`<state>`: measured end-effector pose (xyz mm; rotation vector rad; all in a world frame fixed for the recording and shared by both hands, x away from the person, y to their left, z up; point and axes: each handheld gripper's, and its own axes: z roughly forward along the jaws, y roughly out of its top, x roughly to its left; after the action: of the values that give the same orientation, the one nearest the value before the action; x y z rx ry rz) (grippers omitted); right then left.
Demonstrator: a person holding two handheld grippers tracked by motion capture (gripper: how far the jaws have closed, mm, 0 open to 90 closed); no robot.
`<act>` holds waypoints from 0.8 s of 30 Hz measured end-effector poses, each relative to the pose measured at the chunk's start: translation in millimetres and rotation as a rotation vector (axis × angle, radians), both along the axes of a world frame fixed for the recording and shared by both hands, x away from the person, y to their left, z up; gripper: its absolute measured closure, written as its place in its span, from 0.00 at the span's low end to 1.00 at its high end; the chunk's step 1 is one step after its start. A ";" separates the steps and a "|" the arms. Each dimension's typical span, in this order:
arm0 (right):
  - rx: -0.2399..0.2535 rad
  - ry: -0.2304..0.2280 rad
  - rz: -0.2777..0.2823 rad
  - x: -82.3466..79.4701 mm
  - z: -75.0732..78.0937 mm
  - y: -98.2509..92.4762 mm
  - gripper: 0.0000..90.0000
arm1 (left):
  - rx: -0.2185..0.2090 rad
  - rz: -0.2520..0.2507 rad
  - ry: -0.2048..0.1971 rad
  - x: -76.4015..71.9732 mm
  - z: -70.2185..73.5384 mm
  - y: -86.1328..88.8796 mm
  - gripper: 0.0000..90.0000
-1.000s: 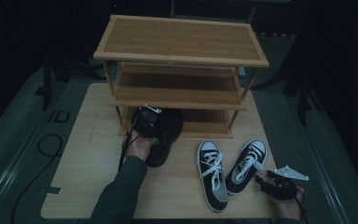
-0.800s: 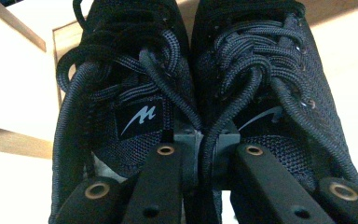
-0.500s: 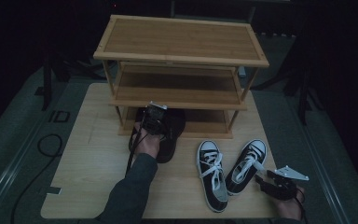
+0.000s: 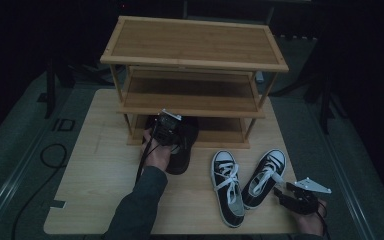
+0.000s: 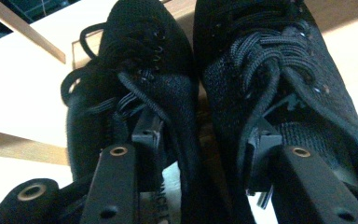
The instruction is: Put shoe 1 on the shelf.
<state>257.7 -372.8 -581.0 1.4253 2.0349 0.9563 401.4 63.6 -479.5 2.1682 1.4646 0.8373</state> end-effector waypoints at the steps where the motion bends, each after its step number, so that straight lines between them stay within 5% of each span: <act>1: 0.000 0.000 0.000 0.0 0.0 0.1 0.46 | 0.007 -0.009 0.002 -1.4 1.3 1.4 0.62; 16: 0.000 0.000 0.000 -0.1 0.0 0.1 0.46 | 0.043 -0.177 -0.061 -32.3 21.4 12.9 0.64; 24: -0.001 0.000 -0.001 -0.1 0.0 0.2 0.46 | -0.012 -0.260 -0.107 -50.1 30.4 29.4 0.75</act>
<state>257.5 -372.6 -581.1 1.4255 2.0343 0.9553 351.3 93.0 -449.1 2.2069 1.1045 0.8343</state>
